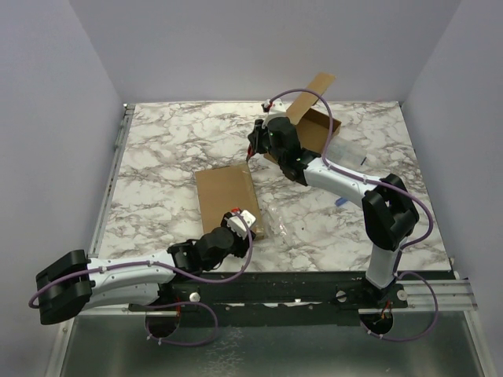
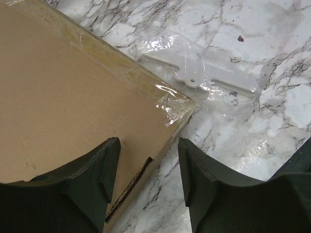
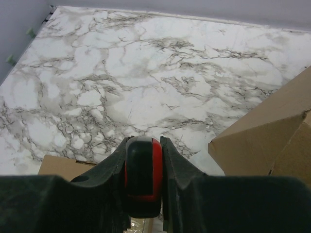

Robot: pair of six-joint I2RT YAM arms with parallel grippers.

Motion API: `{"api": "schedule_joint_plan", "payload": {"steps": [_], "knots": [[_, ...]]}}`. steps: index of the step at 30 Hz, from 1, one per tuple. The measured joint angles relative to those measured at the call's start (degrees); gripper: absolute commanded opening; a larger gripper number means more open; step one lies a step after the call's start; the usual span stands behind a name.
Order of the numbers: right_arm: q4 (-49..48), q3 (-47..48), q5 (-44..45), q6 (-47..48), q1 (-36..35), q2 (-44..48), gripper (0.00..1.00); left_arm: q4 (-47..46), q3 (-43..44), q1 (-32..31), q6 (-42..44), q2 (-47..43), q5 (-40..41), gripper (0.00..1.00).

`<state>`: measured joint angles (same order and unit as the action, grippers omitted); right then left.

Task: Unpack the express box
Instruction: Cut the express box at the center of the board.

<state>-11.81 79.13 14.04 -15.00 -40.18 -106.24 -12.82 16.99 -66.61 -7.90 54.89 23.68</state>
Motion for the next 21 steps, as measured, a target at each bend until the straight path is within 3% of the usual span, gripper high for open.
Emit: {"api": "schedule_joint_plan", "payload": {"steps": [21], "knots": [[0.4, 0.2, 0.5, 1.1, -0.6, 0.1, 0.0, -0.8, 1.6, 0.0, -0.1, 4.5, 1.2, 0.55]]}}
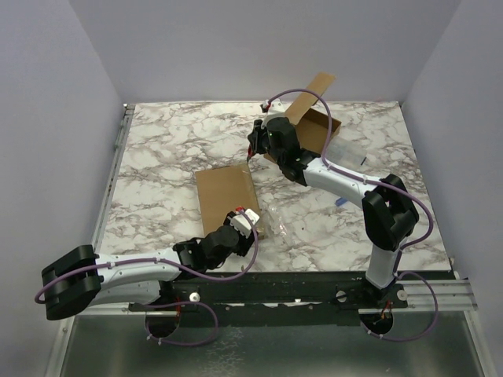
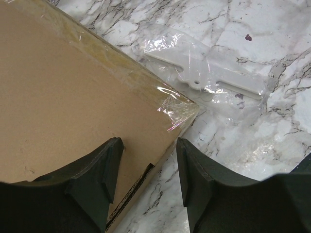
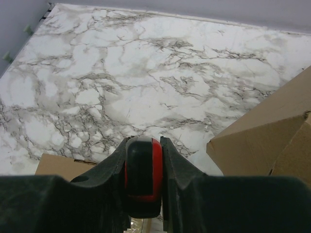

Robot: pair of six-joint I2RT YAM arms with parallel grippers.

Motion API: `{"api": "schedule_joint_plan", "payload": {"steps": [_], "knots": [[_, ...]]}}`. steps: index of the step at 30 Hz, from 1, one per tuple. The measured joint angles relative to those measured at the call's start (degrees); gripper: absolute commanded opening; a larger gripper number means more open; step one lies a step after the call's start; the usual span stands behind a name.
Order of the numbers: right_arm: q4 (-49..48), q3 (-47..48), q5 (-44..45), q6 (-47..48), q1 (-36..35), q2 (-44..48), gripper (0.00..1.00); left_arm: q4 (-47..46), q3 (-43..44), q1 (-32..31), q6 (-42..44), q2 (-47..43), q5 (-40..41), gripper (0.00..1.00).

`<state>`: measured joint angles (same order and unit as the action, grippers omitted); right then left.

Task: Unpack the express box
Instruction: Cut the express box at the center of the board.

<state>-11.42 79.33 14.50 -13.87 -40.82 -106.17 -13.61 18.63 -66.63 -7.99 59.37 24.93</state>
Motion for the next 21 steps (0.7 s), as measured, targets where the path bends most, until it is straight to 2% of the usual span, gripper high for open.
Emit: {"api": "schedule_joint_plan", "payload": {"steps": [8, 21], "knots": [[0.0, 0.0, 0.0, 0.0, 0.0, 0.0, 0.0, 0.0, 0.0, 0.0, -0.2, 0.2, 0.3, 0.52], [1.3, 0.0, 2.7, 0.9, -1.9, 0.0, 0.0, -0.3, 3.1, -0.5, -2.3, 5.4, 5.4, 0.49]]}}
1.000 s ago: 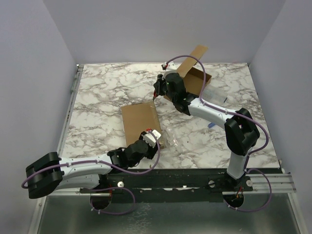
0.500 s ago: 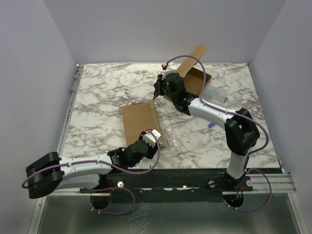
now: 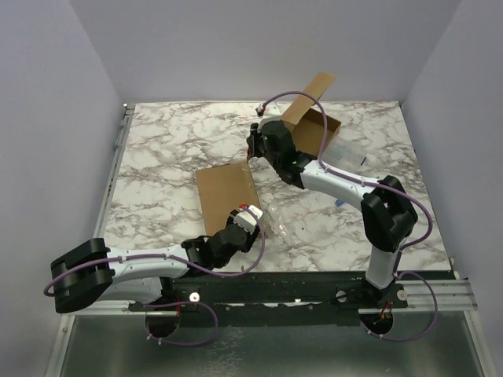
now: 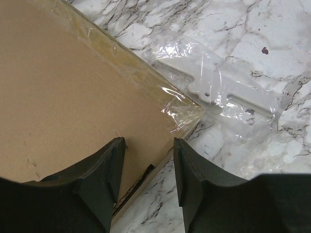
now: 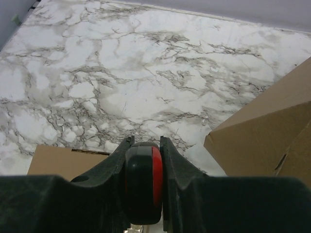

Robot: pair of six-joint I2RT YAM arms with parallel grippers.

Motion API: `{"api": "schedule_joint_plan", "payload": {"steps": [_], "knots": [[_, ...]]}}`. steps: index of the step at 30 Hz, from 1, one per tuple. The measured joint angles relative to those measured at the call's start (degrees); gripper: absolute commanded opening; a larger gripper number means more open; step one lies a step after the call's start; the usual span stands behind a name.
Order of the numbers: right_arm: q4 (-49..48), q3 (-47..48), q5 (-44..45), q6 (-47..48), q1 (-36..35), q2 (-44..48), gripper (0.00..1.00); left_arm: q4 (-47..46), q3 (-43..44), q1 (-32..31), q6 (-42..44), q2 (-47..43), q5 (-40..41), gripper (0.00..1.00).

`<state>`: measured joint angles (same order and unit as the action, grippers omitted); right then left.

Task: Unpack the express box
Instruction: Cut the express box at the center of the board.

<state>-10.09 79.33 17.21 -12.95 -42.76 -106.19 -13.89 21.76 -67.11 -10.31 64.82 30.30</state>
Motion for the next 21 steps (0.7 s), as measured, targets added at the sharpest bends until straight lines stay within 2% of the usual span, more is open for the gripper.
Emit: {"api": "schedule_joint_plan", "payload": {"steps": [9, 21], "knots": [[3.9, 0.0, 1.4, -0.1, -1.4, 1.0, 0.0, 0.0, 0.0, 0.0, -0.6, 0.1, 1.3, 0.5], [16.2, 3.4, 1.6, -2.2, -2.2, 1.7, 0.0, -0.1, 0.1, 0.0, -1.0, 0.5, 2.1, 0.49]]}}
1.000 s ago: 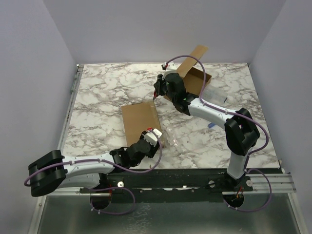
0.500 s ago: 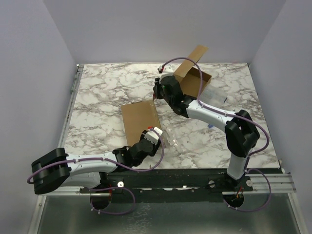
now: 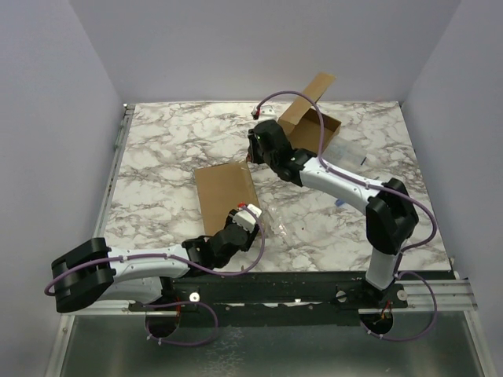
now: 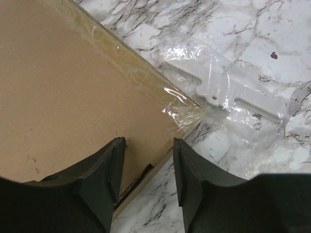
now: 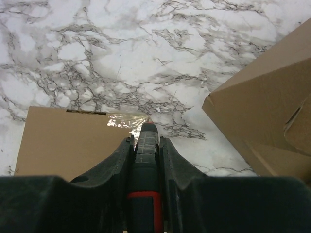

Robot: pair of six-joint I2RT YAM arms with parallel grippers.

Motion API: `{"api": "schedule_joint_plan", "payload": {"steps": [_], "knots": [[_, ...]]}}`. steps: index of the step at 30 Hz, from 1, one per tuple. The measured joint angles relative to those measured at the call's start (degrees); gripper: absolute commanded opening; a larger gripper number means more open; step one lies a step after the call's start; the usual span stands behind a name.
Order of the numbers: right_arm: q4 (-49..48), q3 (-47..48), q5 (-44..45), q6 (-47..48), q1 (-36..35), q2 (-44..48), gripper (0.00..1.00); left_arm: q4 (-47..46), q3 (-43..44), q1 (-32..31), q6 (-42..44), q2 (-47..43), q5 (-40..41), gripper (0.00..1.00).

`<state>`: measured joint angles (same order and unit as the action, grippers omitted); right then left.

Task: Unpack the express box
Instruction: Cut the express box at the center of the board.

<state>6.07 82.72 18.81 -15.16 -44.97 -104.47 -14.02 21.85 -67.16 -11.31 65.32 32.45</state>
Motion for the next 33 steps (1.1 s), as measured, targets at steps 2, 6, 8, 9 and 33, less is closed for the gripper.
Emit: {"api": "schedule_joint_plan", "payload": {"steps": [2, 6, 8, 9, 33], "knots": [[2.2, 2.8, 0.0, -0.1, 0.0, -1.4, 0.0, 0.0, 0.0, 0.0, 0.0, 0.0, 0.0, 0.49], [7.3, 9.9, 0.0, -0.1, -0.1, -5.4, 0.0, 0.1, 0.0, 0.1, 0.0, -0.2, 0.7, 0.49], [10.3, 13.7, 0.0, 0.0, -0.1, -7.4, 0.0, 0.2, 0.0, 0.2, 0.0, -0.4, 1.0, 0.49], [12.1, 15.6, 0.0, 0.0, -0.1, -8.3, 0.0, 0.2, 0.0, 0.2, 0.0, -0.5, 1.3, 0.49], [29.1, 27.9, -0.9, -2.4, -0.8, -13.4, 0.0, 0.4, -0.2, 0.0, -0.3, -0.8, 1.5, 0.49]]}}
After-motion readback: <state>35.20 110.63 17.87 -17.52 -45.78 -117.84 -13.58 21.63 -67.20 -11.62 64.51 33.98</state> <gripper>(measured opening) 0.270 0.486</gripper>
